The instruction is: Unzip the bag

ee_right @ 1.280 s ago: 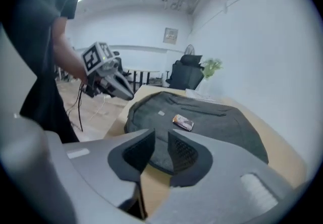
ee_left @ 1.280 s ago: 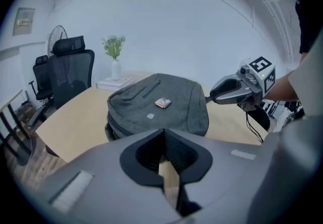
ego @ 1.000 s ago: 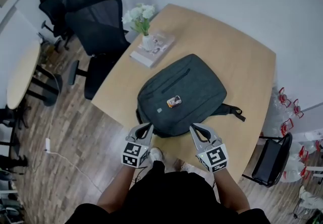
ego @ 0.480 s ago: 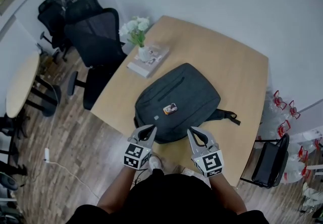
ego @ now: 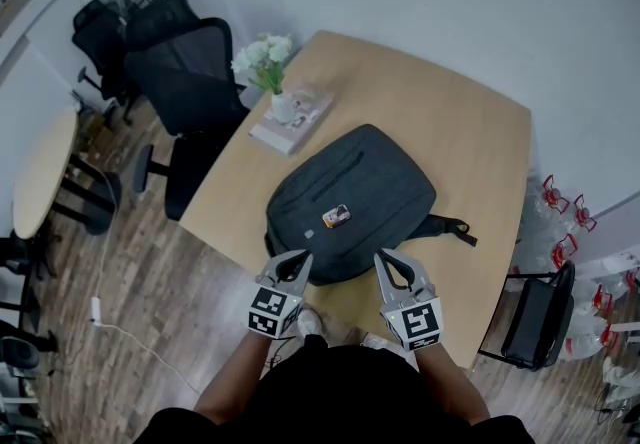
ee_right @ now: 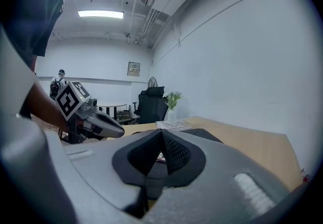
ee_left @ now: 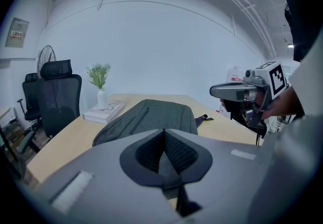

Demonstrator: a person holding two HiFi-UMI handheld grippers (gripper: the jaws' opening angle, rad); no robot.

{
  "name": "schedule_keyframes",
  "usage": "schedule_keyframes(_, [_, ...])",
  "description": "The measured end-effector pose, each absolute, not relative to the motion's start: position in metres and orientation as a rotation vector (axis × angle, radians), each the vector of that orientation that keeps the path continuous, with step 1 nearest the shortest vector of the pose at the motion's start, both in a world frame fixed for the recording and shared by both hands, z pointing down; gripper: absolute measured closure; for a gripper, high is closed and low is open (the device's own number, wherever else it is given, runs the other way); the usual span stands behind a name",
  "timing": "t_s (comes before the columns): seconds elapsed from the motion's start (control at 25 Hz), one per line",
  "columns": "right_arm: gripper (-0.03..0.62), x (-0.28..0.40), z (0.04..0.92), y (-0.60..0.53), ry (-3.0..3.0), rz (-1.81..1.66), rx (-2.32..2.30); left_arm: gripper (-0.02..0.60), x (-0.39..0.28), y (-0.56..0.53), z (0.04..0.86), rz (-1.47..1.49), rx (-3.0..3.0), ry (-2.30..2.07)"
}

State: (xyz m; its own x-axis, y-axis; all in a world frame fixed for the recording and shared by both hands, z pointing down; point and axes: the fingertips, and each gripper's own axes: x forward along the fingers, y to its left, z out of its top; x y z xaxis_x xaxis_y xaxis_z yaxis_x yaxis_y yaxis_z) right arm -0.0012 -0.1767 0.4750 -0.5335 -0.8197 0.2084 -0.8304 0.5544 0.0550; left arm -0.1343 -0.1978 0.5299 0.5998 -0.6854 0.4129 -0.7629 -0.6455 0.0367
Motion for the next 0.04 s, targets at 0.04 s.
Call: schedule_keyframes(0.04, [0.592,-0.0002,0.4745,-0.1766,-2.575,0.071,1.394,0.561,-0.1337,-0.1977,0.5304,0.546,2.617,-1.201])
